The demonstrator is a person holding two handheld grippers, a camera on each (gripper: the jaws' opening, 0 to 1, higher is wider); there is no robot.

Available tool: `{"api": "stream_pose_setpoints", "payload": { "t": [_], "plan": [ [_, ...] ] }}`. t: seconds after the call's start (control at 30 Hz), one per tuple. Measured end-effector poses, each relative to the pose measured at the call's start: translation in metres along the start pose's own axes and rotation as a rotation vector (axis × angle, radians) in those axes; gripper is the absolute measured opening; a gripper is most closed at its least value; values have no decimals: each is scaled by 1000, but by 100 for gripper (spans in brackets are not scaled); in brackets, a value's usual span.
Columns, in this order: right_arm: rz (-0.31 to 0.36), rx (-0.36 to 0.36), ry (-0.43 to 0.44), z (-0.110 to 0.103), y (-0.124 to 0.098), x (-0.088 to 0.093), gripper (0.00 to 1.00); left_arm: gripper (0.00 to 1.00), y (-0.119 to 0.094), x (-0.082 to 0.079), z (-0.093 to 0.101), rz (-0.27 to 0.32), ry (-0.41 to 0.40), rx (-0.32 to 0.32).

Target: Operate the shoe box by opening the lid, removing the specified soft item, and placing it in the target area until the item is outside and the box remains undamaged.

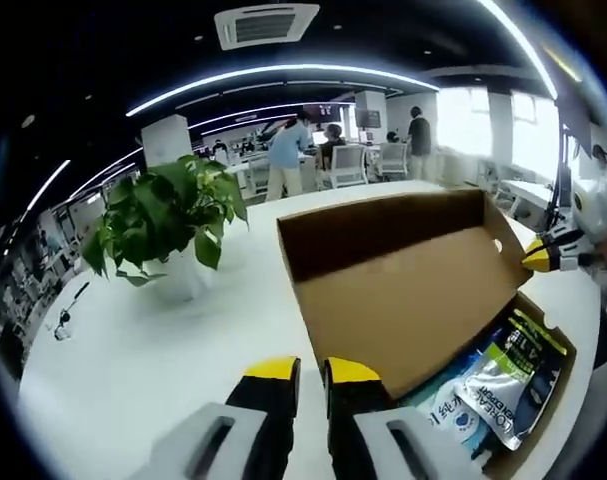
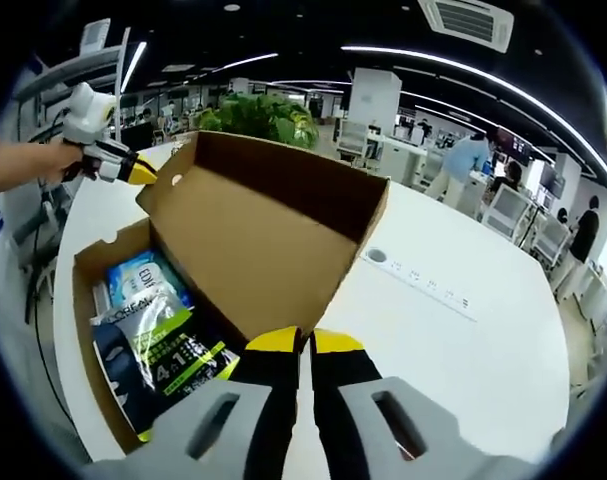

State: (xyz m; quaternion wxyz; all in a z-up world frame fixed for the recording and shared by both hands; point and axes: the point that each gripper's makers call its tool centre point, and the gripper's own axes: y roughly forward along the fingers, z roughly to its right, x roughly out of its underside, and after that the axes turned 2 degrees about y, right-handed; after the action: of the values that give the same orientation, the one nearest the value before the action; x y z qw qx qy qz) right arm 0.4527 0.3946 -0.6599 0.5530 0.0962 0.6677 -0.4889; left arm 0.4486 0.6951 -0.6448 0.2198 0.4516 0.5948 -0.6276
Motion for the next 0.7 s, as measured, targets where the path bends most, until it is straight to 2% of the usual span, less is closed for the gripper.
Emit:
{"api": "stream_pose_setpoints", "payload": {
  "t": [0.33, 0.7],
  "plan": [
    [-14, -1, 8, 6, 9, 1, 2, 4, 8, 15, 6, -36, -2, 8],
    [-32, 0, 27, 11, 18, 5, 2, 4, 16, 16, 6, -46, -9, 9]
  ]
}}
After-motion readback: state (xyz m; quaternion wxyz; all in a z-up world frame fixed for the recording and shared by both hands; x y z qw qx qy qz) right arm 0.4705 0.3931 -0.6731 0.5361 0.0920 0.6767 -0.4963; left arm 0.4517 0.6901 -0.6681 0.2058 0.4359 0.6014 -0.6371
